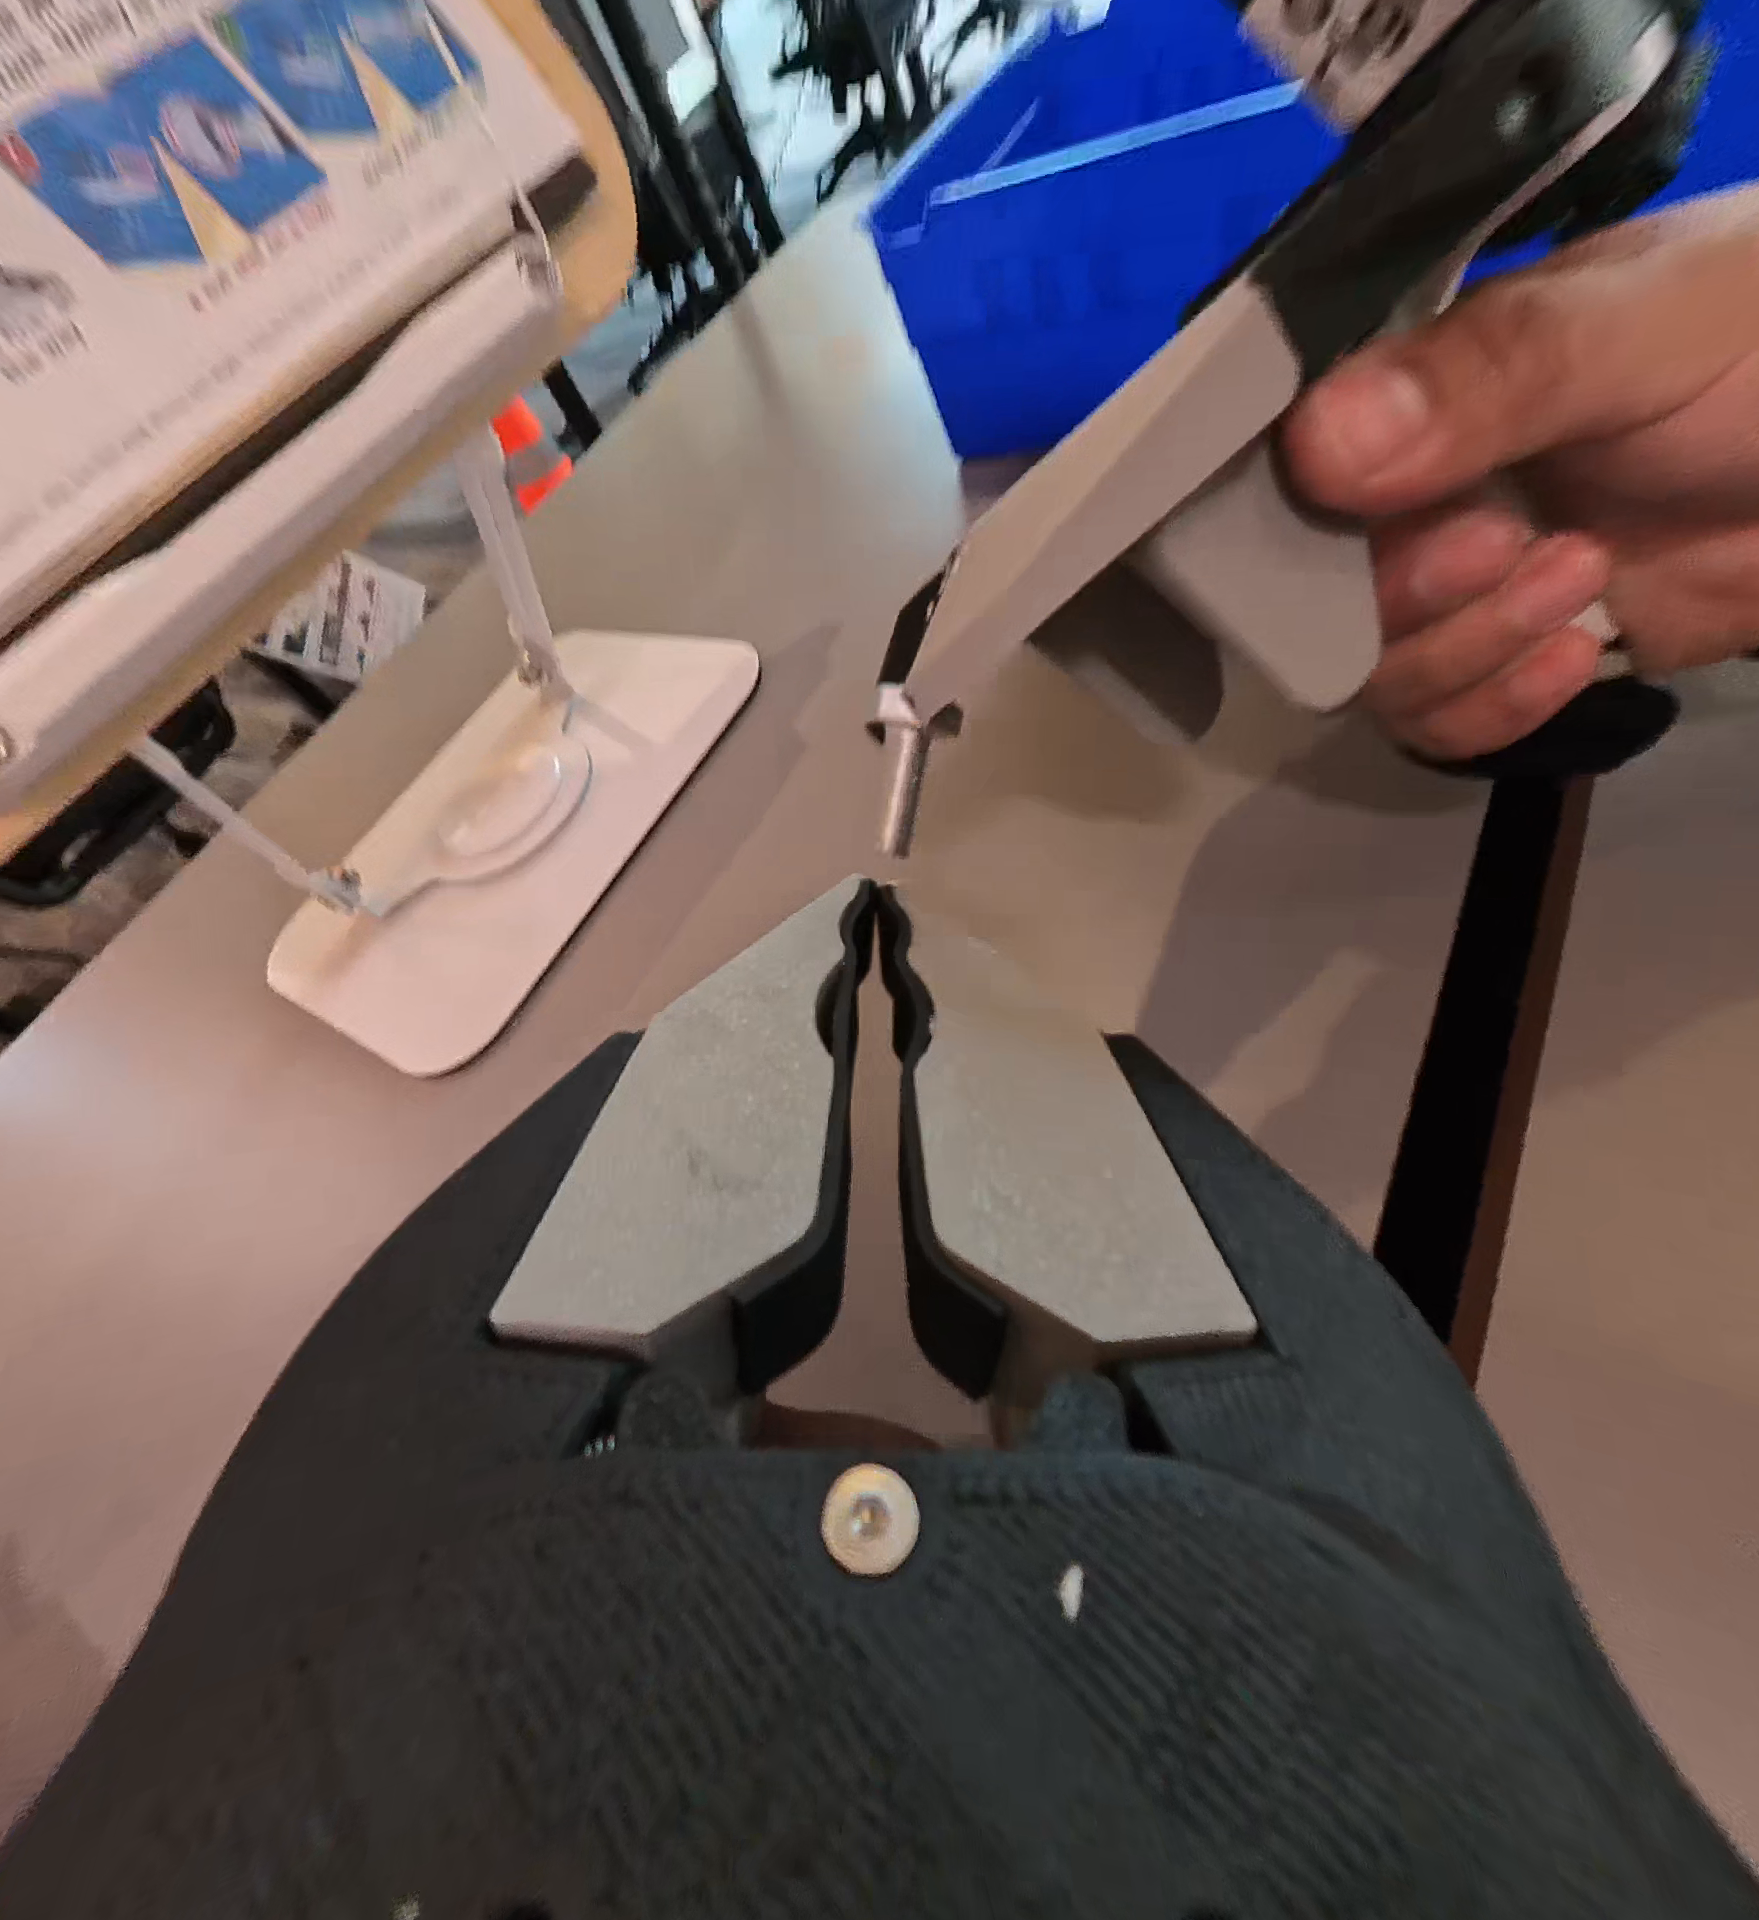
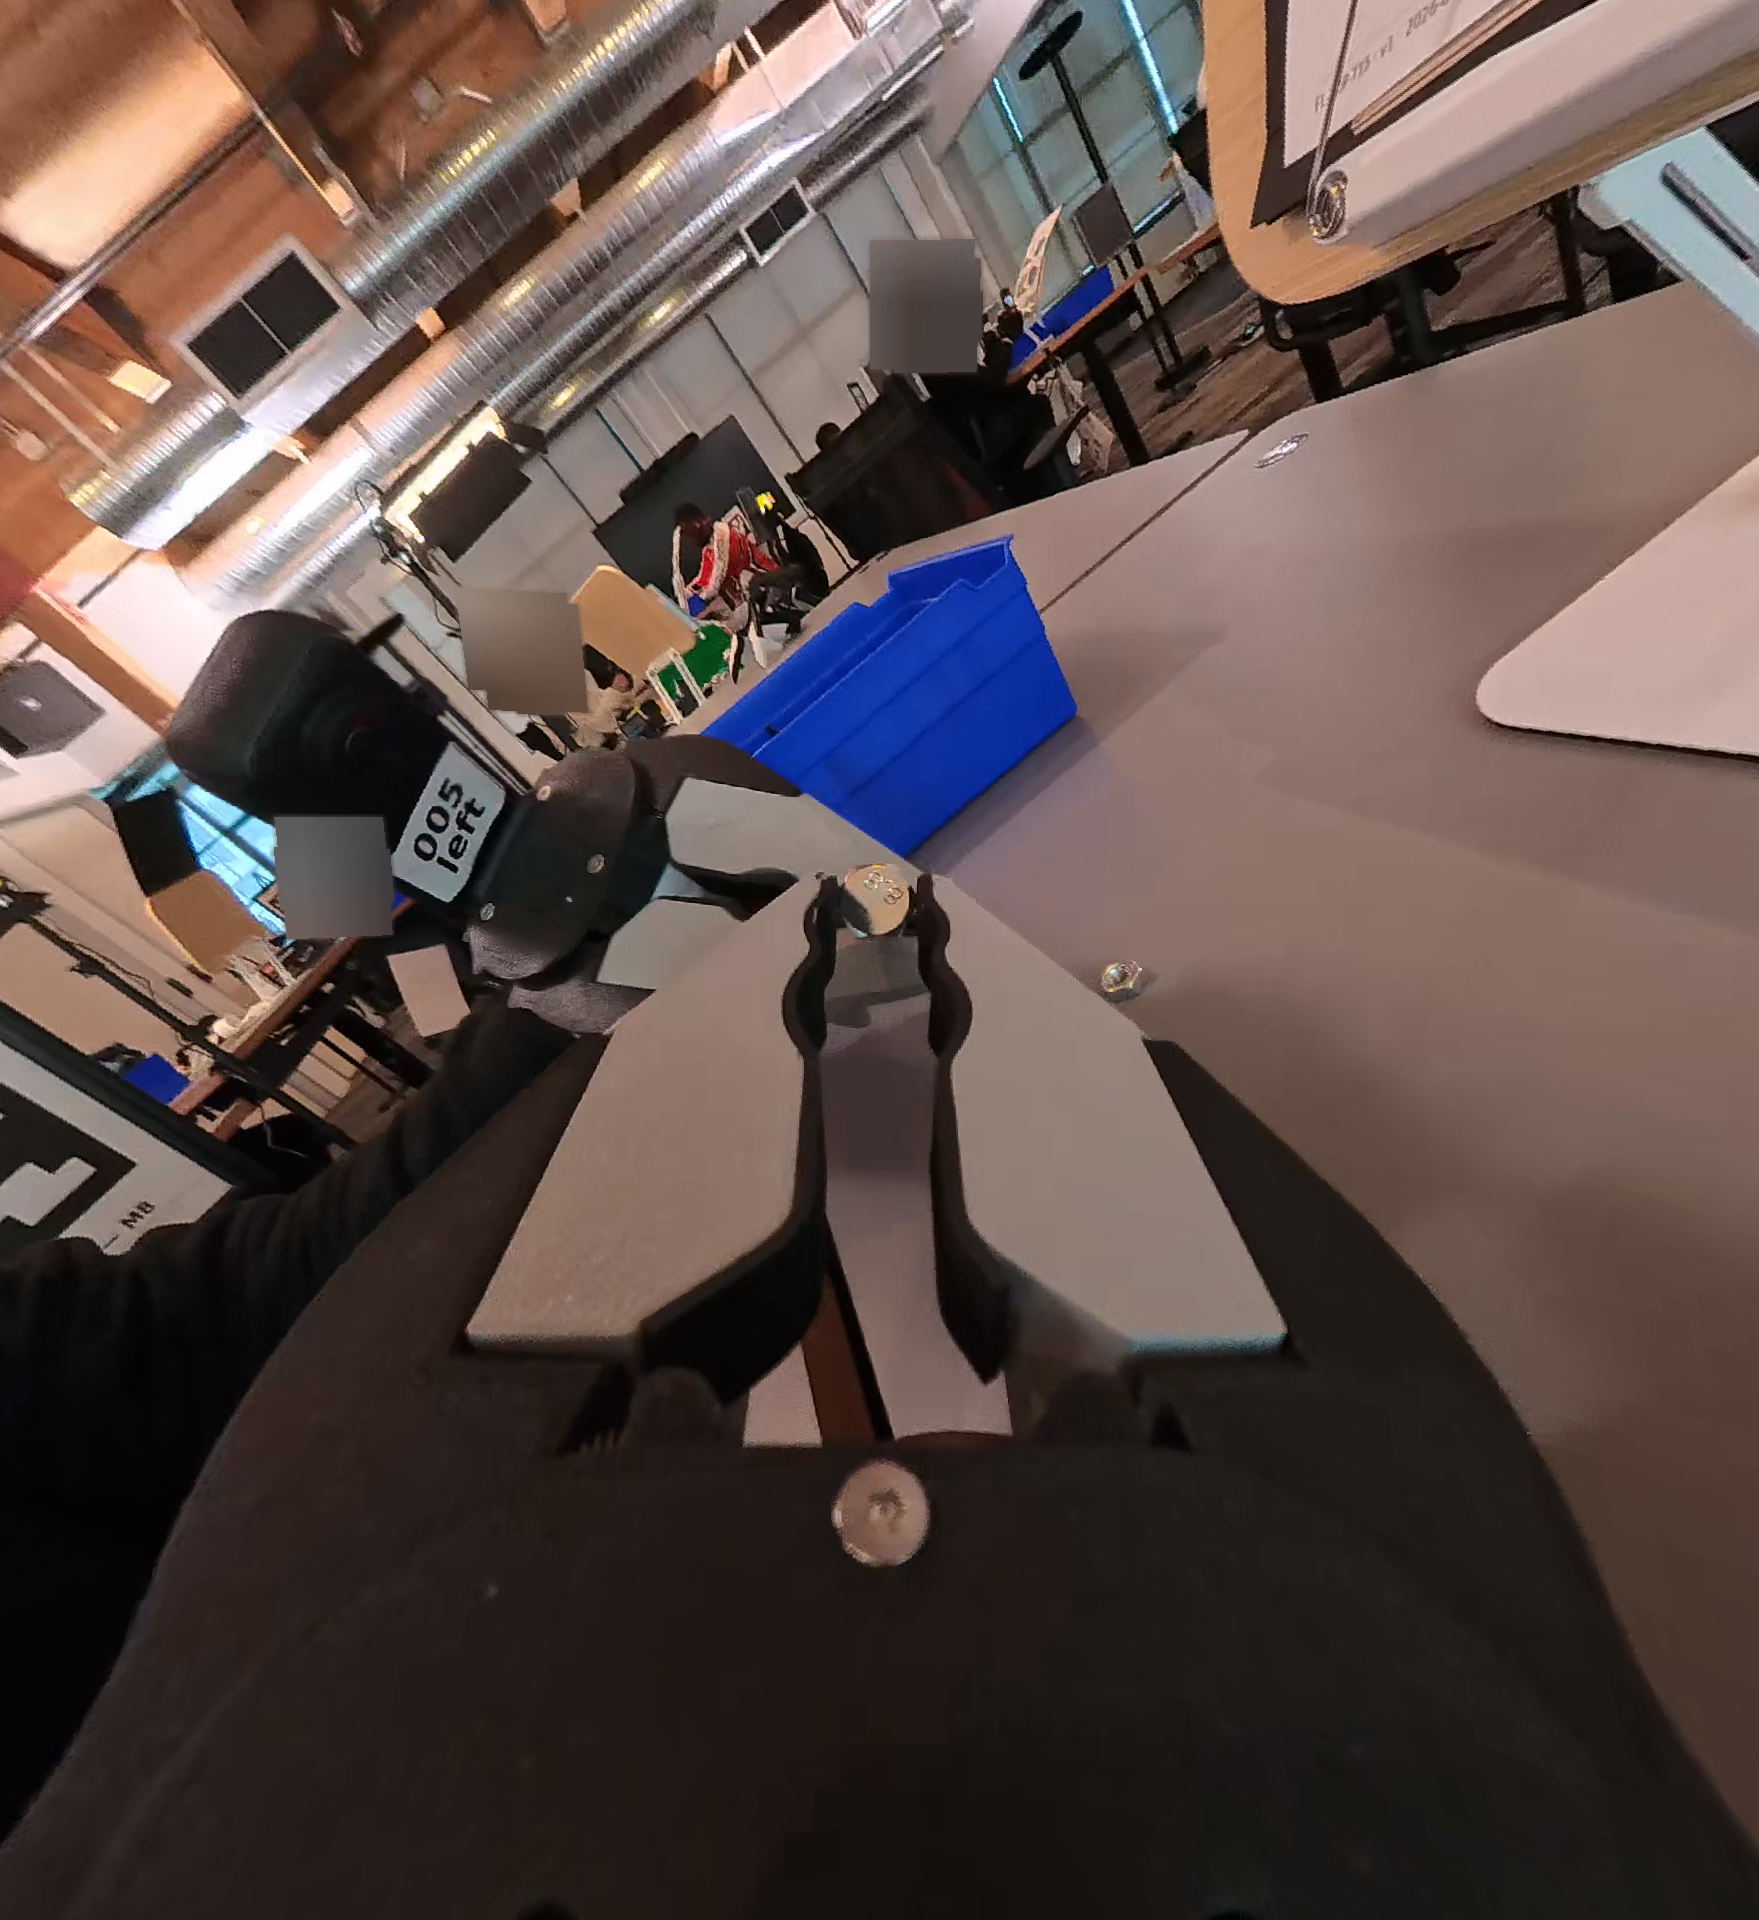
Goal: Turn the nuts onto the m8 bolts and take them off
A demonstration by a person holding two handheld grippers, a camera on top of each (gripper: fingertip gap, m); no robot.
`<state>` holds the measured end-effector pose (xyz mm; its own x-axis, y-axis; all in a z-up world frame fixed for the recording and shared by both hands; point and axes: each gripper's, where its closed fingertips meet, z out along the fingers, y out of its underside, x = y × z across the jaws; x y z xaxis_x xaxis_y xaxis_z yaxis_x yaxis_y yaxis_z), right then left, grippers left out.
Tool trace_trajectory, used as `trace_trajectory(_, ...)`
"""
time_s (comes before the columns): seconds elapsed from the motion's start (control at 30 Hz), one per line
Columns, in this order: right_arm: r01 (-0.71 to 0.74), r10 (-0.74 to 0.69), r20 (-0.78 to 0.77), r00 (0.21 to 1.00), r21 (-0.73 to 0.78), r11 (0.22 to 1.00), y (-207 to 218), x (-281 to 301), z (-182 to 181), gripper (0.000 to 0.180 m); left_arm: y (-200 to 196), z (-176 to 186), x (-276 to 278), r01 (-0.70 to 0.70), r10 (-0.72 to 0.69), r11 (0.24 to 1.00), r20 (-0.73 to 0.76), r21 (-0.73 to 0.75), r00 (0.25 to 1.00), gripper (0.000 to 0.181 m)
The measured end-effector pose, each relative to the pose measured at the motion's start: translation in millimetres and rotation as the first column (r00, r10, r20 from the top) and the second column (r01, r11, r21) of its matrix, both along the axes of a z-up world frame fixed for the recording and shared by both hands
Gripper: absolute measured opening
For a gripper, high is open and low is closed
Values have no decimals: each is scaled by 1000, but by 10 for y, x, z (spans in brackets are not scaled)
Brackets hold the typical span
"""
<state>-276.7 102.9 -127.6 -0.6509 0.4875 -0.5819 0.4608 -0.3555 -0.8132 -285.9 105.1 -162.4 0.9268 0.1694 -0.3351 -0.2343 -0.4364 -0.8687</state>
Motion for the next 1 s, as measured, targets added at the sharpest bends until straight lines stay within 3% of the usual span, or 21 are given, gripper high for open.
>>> trace_trajectory(0.57,-43,44,3,999,-50,998,-8,44,49,13,-32,292,30,24,-41,985,100,168,994,0)
trace_trajectory(1.0,-84,85,-58,995,21,996,-131,110,61,11,-48,356,151,90,-186,956,339,279,922,0)
